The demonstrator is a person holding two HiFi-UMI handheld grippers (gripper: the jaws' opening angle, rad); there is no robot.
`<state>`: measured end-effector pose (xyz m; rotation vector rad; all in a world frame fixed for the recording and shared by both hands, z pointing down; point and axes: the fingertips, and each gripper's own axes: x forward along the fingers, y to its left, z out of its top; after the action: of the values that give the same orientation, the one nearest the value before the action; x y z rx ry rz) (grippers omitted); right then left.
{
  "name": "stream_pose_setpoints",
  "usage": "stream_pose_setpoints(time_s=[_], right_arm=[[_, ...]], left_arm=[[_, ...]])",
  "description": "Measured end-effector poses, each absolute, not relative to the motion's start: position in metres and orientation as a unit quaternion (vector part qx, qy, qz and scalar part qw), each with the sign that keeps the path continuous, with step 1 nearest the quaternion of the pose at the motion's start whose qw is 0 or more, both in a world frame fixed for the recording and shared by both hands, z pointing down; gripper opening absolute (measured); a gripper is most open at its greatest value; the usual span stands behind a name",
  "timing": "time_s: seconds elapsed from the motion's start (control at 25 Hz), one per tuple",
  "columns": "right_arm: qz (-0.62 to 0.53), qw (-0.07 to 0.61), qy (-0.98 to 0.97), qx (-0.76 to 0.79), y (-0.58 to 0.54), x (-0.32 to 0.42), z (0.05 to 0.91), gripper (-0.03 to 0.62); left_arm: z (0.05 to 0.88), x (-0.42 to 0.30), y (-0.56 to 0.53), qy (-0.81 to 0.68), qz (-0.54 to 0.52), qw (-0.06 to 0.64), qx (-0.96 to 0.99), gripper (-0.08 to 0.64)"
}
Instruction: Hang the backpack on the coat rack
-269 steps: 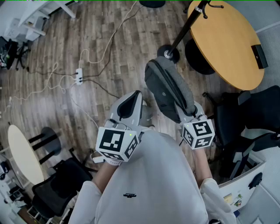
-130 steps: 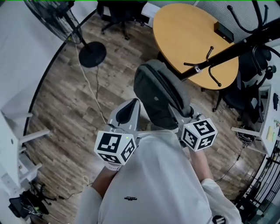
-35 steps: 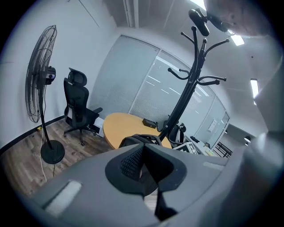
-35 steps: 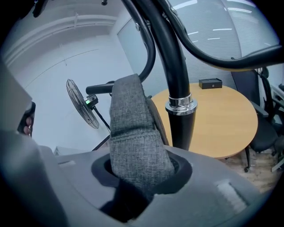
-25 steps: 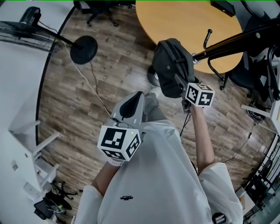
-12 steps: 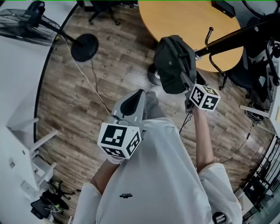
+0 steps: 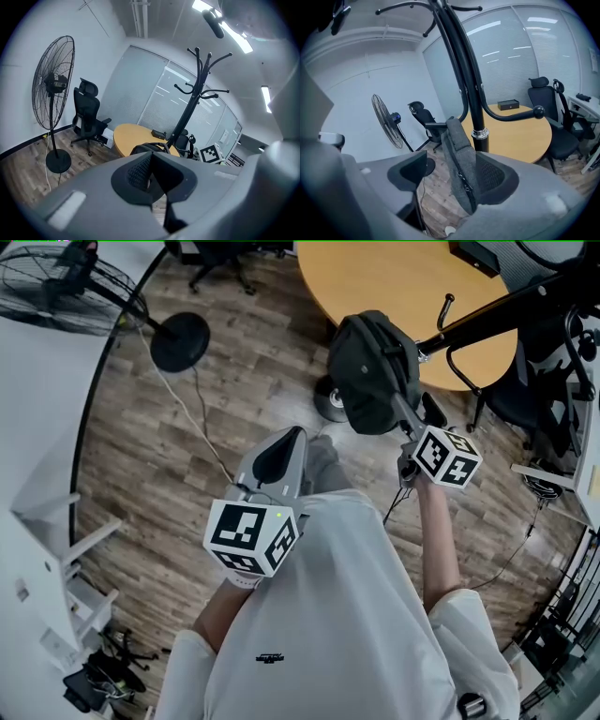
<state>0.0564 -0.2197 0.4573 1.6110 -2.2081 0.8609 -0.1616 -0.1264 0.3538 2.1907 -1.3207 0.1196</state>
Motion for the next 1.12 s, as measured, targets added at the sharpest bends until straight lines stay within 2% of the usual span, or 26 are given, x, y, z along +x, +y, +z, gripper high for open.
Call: stream_pose_setpoints(time_s=[0.16, 0.44, 0.88, 1.12], right_arm=[[0.285, 0.102, -0.776, 0.554, -0.213, 0.047, 0.431, 0.319], [0.248, 0.089, -0.802, 0.536, -0.203, 0.028, 0.392, 0.319], [0.169, 0.110, -0.839, 0.506, -0.167, -0.003, 0.340, 0.319], [0.136, 0.127, -0.839, 0.512, -0.144, -0.010, 0.332, 0.282]], left_arm=[[0.352, -0.165, -0.122, -0.495, 0.041, 0.283, 0.821, 0.018], [0.348, -0.174, -0.121, -0.500, 0.033, 0.277, 0.820, 0.018], [0.341, -0.187, -0.115, -0.509, 0.029, 0.257, 0.821, 0.018], [0.335, -0.194, -0.109, -0.515, 0.029, 0.242, 0.822, 0.018]])
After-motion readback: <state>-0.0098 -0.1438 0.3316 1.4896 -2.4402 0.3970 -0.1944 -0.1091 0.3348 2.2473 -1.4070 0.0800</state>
